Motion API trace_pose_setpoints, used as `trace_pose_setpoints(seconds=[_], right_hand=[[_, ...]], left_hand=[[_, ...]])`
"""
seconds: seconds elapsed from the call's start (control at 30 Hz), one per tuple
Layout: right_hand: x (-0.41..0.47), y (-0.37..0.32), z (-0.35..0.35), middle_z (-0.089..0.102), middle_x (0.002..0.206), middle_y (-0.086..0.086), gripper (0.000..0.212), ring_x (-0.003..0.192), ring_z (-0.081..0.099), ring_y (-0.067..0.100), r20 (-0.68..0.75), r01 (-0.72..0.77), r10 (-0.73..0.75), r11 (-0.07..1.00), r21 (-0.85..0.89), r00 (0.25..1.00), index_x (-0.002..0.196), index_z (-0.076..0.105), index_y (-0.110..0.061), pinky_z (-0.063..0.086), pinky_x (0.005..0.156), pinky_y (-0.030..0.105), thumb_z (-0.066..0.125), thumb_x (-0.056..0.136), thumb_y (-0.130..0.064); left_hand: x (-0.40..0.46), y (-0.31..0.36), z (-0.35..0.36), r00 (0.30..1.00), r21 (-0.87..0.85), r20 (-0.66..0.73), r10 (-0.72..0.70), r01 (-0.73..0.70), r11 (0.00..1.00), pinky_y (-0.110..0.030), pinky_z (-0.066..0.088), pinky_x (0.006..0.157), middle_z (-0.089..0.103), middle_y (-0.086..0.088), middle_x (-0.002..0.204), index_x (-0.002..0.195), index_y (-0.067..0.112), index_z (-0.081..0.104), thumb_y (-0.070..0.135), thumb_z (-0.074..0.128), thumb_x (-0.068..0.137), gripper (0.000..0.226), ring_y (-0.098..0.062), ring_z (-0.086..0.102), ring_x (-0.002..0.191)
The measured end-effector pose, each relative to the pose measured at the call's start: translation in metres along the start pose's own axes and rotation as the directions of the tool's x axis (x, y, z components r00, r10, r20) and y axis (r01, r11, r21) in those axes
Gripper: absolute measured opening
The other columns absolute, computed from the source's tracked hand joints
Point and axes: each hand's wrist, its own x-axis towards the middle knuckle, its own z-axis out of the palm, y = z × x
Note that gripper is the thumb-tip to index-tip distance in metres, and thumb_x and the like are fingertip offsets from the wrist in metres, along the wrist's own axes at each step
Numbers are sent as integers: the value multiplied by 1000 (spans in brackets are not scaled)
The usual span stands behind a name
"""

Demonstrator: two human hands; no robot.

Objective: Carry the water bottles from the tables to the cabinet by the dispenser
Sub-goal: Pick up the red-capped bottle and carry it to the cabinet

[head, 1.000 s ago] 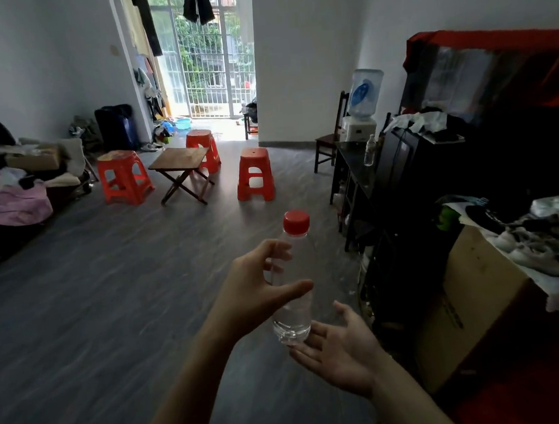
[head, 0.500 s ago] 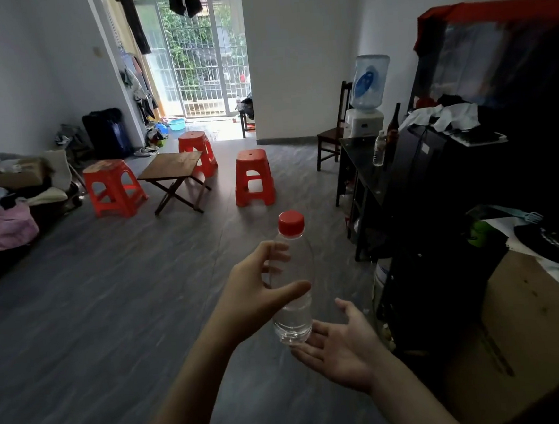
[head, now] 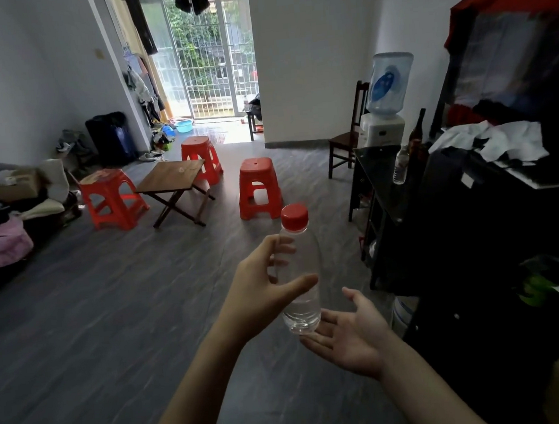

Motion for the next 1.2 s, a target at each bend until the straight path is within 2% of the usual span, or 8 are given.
trace_pose_setpoints(seconds=[0.13,0.3,0.4,0.57,0.77,0.93,1.07,1.2], right_hand=[[50,-38,17,63,128,26,74,121,57,41,2,-12,12,1000,3,1000,131,55,7,45,98,46,38,96,-56],[124,-80,57,65,125,27,74,119,59,39,3,-3,3,1000,-8,1000,132,54,6,47,96,46,39,95,-56],[169,-109,90,64,127,26,74,122,58,38,21,6,-6,1000,8,1000,133,54,4,45,99,45,39,95,-57],[236,-160,143,63,131,24,74,126,56,37,19,27,-28,999,38,999,134,54,3,43,103,46,39,94,-58],[299,-205,181,65,125,26,75,120,59,38,-7,20,-19,998,59,1000,134,53,3,48,93,47,38,94,-59],[356,-248,197,66,124,26,76,116,60,38,-11,-1,2,997,72,1000,132,55,3,49,89,46,38,94,-60],[408,-293,201,64,128,26,76,112,61,37,16,-10,8,996,84,1000,133,55,3,45,97,47,39,94,-60],[458,-355,201,59,136,23,78,118,58,37,65,-3,-3,996,89,998,137,53,2,40,107,49,41,93,-61]], left_hand=[[56,-29,-6,1000,1,-19,-14,14,1000,-13,53,76,65,21,117,123,34,57,37,84,76,54,7,61,105],[136,-73,-27,1000,7,7,-5,5,1000,-11,49,73,64,21,117,122,33,58,36,85,76,54,7,61,105],[192,-97,-48,1000,-2,22,-3,3,1000,-9,48,73,63,21,118,124,31,58,36,84,76,55,7,60,105],[281,-135,-82,999,-14,36,12,-12,1000,-13,46,77,64,19,120,124,30,59,35,86,75,56,4,61,105],[359,-174,-100,998,-24,61,17,-15,1000,-12,47,78,65,19,119,124,31,60,36,87,74,57,4,61,106],[421,-207,-103,998,-6,71,0,0,1000,-16,50,80,65,19,120,124,32,59,37,87,74,58,4,61,107],[486,-230,-97,996,18,84,-8,7,1000,-14,48,80,65,18,119,125,30,60,37,86,75,57,6,61,107],[570,-247,-81,994,46,108,-7,2,999,-10,48,80,65,18,117,127,30,59,39,85,75,59,8,60,106]])
